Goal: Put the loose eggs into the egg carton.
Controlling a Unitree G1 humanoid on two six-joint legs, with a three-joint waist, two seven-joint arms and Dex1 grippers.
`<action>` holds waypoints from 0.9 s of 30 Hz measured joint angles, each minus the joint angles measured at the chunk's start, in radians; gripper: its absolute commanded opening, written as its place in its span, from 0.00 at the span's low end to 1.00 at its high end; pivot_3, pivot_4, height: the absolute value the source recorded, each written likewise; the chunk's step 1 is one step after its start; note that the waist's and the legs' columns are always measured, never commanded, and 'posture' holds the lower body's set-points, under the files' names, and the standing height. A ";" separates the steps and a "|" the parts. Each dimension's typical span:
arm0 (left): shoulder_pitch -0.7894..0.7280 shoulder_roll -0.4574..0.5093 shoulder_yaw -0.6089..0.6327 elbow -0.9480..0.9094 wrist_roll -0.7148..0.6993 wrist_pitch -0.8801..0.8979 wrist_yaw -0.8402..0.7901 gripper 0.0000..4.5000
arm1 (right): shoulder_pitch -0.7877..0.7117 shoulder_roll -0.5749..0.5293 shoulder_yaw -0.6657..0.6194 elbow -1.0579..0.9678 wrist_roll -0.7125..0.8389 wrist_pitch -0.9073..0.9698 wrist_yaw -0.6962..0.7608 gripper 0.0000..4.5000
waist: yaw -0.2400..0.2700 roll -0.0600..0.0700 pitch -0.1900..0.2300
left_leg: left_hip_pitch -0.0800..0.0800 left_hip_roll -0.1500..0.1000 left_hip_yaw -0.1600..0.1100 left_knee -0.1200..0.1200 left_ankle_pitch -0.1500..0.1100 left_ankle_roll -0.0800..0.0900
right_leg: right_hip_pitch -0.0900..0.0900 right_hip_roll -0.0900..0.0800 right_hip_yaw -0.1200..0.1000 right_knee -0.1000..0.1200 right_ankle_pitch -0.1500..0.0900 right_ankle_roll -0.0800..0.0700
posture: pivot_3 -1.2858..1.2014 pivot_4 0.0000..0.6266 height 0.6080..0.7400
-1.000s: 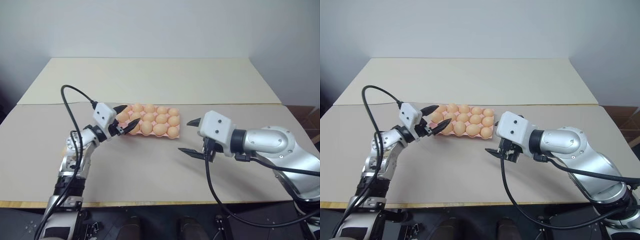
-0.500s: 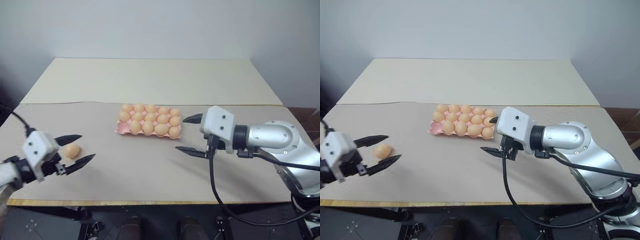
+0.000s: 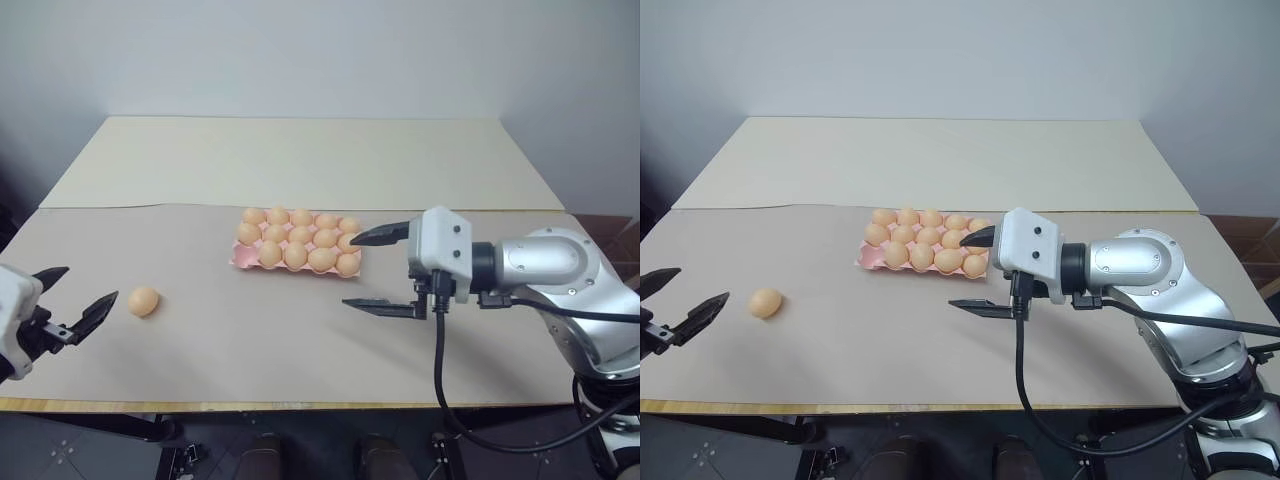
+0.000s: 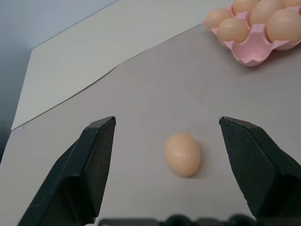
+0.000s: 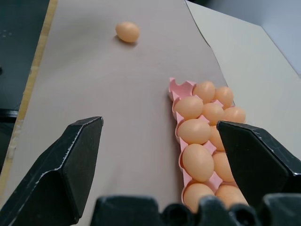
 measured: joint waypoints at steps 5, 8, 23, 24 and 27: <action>-0.063 0.013 -0.084 0.023 0.038 0.064 0.064 0.85 | 0.000 -0.003 0.005 0.000 -0.011 0.000 -0.005 1.00 | -0.001 0.000 0.000 | 0.000 0.000 0.000 0.000 0.000 0.000 | 0.000 0.000 0.000 0.000 0.000 0.000 | 0.52 0.24 1.00; -0.136 0.013 -0.166 0.095 0.074 0.074 0.103 0.85 | 0.002 -0.009 0.006 -0.007 -0.016 0.003 -0.014 1.00 | 0.000 0.000 0.000 | 0.000 0.000 0.000 0.000 0.000 0.000 | 0.000 0.000 0.000 0.000 0.000 0.000 | 0.52 0.24 1.00; -0.307 -0.062 -0.394 0.403 0.145 -0.061 0.116 0.85 | 0.047 -0.066 -0.006 -0.079 -0.013 0.074 -0.070 1.00 | -0.002 0.000 0.000 | -0.002 0.000 0.000 -0.001 0.000 0.000 | -0.002 -0.001 0.000 0.000 0.000 0.000 | 0.52 0.24 1.00; -0.307 -0.062 -0.400 0.411 0.144 -0.059 0.114 0.85 | 0.051 -0.072 -0.010 -0.083 -0.013 0.079 -0.073 1.00 | -0.002 0.000 0.000 | -0.002 0.000 0.000 -0.001 0.000 0.000 | -0.002 -0.001 0.000 0.000 0.000 0.000 | 0.52 0.24 1.00; -0.300 -0.071 -0.408 0.428 0.144 -0.059 0.112 0.85 | 0.062 -0.075 -0.017 -0.086 -0.012 0.083 -0.083 1.00 | -0.002 0.000 0.000 | -0.002 0.000 0.000 -0.001 0.000 0.000 | -0.002 -0.001 0.000 0.000 0.000 0.000 | 0.52 0.24 1.00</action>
